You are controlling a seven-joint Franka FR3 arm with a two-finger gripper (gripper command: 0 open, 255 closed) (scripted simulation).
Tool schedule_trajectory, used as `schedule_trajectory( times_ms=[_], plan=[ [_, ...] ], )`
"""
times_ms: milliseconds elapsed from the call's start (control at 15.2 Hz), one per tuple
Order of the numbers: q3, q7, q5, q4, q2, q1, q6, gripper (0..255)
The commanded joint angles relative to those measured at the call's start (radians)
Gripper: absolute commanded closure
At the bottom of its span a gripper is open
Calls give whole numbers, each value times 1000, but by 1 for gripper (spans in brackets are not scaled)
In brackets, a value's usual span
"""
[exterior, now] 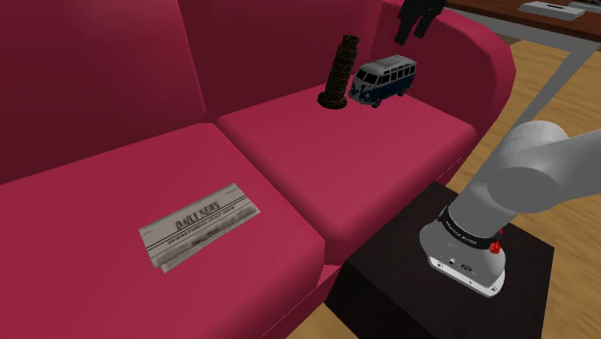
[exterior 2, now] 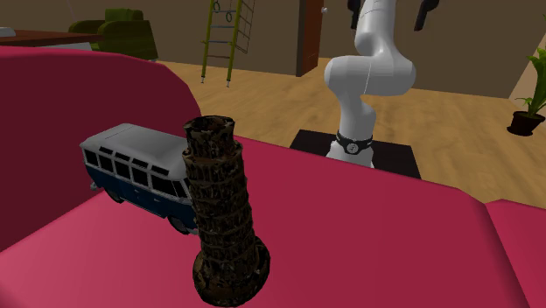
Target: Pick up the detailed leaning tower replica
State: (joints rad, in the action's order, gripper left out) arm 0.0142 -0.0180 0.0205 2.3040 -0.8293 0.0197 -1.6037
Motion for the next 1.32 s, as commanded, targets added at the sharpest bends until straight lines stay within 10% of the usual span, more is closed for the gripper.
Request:
schedule_trajectory(
  times_ms=[0,1254],
  plan=[
    [0,0,0,0,0,0,0,0],
    [224,236,-7,-398,655,-43,-252,0]
  ],
)
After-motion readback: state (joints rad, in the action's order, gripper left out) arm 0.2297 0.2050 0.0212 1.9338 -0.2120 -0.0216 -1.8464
